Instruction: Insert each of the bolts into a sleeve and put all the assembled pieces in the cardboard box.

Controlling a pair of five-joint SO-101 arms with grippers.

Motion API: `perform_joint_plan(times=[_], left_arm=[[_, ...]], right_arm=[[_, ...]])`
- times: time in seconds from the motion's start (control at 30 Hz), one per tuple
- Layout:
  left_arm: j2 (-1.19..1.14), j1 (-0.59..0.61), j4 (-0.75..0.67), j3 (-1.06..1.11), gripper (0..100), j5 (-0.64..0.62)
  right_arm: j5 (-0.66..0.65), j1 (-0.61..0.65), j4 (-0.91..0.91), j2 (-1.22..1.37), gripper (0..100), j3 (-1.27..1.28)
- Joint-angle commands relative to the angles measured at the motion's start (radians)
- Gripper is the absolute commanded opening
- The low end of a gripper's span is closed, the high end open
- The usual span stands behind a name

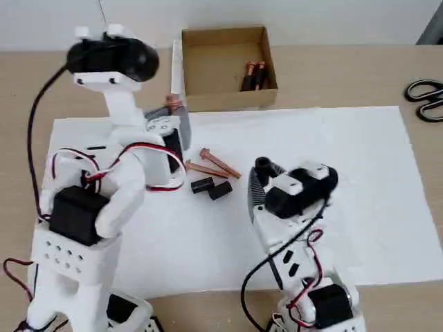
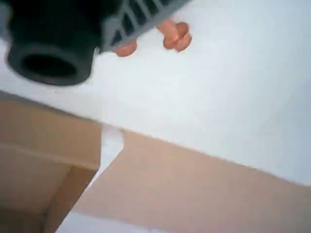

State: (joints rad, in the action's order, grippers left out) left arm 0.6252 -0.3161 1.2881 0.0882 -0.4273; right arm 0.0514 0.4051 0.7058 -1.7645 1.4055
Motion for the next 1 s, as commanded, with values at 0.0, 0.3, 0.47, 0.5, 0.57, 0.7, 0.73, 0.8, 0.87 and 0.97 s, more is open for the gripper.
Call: perform_joint_plan(times=[0.0, 0.3, 0.47, 0.5, 0.57, 0.7, 0.73, 0.8, 0.87, 0.97], left_arm=[[0.026, -0.031, -0.091, 0.042, 1, -0.029], [0.032, -0.066, -0.282, 0.137, 1, -0.026], [0.109, -0.069, -0.319, 0.079, 1, 0.006], [0.143, -0.069, -0.315, 0.068, 1, 0.026], [0.213, -0.069, -0.298, 0.068, 1, 0.069], [0.321, -0.069, -0.233, 0.133, 1, 0.107], [0.338, -0.069, -0.238, 0.179, 1, 0.107], [0.362, -0.069, -0.284, 0.286, 1, 0.107], [0.381, -0.069, -0.384, 0.397, 1, 0.109], [0.408, -0.069, -0.545, 0.527, 1, 0.109]], right_arm=[[0.017, 0.042, -0.019, 0.016, 0.4, 0.002], [0.198, 0.044, -0.024, 0.016, 0.4, 0.075], [0.212, 0.044, -0.027, 0.013, 0.4, 0.086], [0.21, 0.044, -0.025, 0.013, 0.4, 0.086], [0.207, 0.044, -0.022, 0.013, 0.4, 0.086], [0.203, 0.045, -0.028, 0.012, 0.4, 0.086], [0.183, 0.047, -0.028, 0.012, 0.4, 0.086], [0.106, 0.068, -0.03, 0.012, 0.4, 0.086], [0.034, 0.093, -0.03, 0.012, 0.4, 0.086], [-0.014, 0.101, -0.031, 0.012, 0.6, 0.083]])
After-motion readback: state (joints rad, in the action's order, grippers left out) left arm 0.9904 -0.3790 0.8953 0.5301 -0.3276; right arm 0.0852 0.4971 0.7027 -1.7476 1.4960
